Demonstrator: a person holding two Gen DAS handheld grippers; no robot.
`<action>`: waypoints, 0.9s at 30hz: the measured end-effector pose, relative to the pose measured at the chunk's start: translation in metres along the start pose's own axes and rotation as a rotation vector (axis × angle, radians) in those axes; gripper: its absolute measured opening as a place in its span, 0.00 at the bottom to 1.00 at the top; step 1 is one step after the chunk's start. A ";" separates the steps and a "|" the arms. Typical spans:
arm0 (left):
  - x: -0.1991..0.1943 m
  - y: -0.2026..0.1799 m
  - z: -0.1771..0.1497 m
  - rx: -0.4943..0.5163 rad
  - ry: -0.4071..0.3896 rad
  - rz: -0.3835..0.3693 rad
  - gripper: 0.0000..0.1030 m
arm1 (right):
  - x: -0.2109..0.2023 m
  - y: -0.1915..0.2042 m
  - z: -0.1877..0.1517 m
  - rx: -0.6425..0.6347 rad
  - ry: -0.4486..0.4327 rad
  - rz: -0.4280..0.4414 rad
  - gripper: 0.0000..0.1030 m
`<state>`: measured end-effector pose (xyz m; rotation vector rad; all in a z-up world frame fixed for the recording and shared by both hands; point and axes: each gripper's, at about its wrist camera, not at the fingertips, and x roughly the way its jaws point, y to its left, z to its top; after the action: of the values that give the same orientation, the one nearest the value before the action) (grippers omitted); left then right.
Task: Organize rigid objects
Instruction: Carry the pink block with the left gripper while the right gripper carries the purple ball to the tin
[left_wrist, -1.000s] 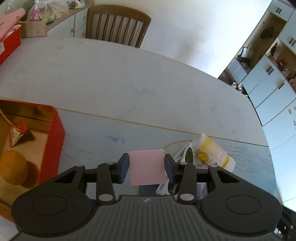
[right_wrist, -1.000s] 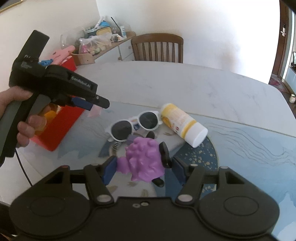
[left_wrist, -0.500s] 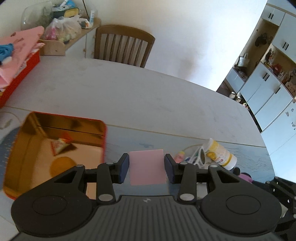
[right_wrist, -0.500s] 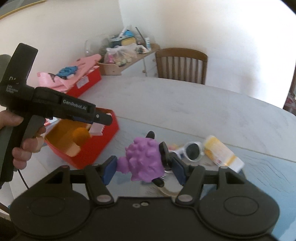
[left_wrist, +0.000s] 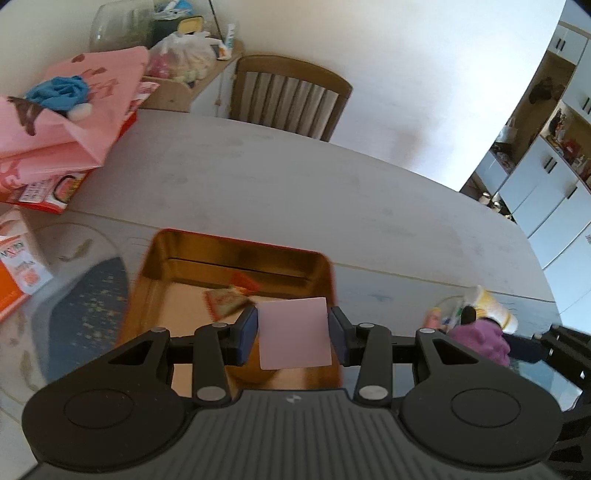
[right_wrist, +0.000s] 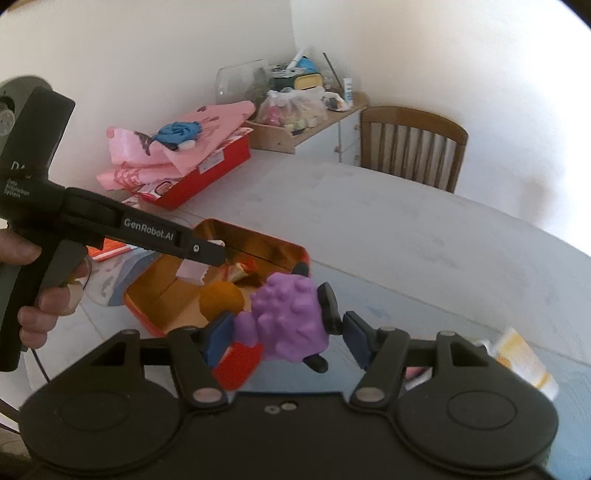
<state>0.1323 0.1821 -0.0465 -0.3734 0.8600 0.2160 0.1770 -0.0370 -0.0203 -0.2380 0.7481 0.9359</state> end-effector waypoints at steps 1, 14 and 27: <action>0.001 0.006 0.001 0.002 0.002 0.004 0.40 | 0.005 0.004 0.003 -0.011 0.003 -0.001 0.62; 0.042 0.053 0.028 0.045 0.037 0.036 0.40 | 0.089 0.041 0.034 -0.128 0.061 -0.060 0.62; 0.083 0.057 0.038 0.152 0.064 0.074 0.40 | 0.146 0.047 0.036 -0.207 0.156 -0.067 0.62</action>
<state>0.1924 0.2531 -0.1007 -0.2080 0.9474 0.2063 0.2106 0.1017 -0.0866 -0.5197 0.7816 0.9392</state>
